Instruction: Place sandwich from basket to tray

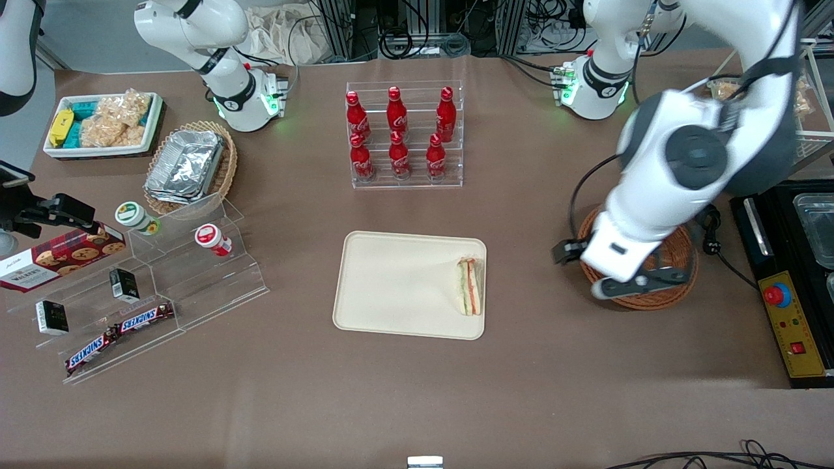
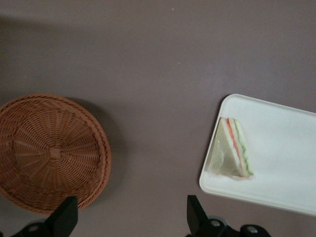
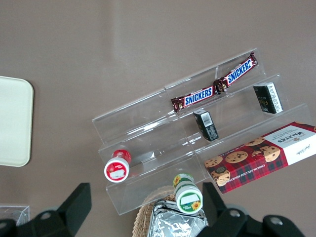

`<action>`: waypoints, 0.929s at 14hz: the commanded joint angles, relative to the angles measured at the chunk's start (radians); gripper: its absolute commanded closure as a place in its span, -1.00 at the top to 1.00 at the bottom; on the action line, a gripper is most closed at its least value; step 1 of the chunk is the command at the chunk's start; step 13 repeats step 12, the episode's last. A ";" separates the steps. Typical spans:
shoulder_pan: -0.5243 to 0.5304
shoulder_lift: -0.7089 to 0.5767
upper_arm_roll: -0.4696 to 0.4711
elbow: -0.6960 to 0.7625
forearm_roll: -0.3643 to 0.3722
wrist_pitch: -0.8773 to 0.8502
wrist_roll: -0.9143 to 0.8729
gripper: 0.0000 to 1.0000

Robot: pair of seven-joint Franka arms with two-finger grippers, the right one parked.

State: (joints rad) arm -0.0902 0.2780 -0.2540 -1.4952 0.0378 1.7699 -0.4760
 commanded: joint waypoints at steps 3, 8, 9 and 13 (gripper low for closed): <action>0.084 -0.176 0.030 -0.016 -0.114 -0.234 0.146 0.98; 0.067 -0.304 0.123 -0.089 -0.113 -0.310 0.257 0.99; 0.060 -0.303 0.128 -0.083 -0.108 -0.310 0.258 0.99; 0.056 -0.280 0.128 -0.043 -0.096 -0.311 0.250 0.99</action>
